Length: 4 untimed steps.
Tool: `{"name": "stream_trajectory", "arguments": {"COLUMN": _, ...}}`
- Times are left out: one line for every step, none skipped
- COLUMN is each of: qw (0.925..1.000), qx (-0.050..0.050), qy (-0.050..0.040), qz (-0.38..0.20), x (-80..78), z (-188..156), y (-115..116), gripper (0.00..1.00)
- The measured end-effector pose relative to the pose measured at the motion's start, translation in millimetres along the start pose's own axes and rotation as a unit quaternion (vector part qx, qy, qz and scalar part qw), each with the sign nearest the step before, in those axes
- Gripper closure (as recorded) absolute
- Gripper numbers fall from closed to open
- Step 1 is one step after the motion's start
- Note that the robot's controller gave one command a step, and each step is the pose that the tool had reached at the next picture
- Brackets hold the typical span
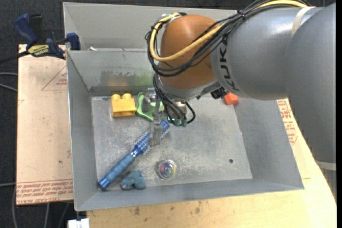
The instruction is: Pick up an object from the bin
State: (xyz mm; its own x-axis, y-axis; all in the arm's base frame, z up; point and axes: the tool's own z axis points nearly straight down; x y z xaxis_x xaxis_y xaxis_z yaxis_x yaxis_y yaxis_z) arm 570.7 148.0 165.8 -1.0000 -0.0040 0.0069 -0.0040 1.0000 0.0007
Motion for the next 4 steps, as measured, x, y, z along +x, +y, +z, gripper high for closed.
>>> {"name": "stream_trajectory", "arguments": {"qw": 0.9938, "qx": 0.0, "qy": -0.0007, "qz": -0.111, "x": 16.9, "z": 99, "y": 1, "gripper": 0.0}}
{"name": "stream_trajectory", "arguments": {"qw": 0.9939, "qx": 0.001, "qy": -0.0026, "qz": -0.11, "x": 15.5, "z": 97, "y": -1, "gripper": 1.0}}
{"name": "stream_trajectory", "arguments": {"qw": 0.9952, "qx": 0.0, "qy": -0.0069, "qz": -0.097, "x": 54.7, "z": -30, "y": -7, "gripper": 1.0}}
{"name": "stream_trajectory", "arguments": {"qw": 0.9655, "qx": 0.001, "qy": -0.007, "qz": -0.26, "x": 43.3, "z": -102, "y": -26, "gripper": 1.0}}
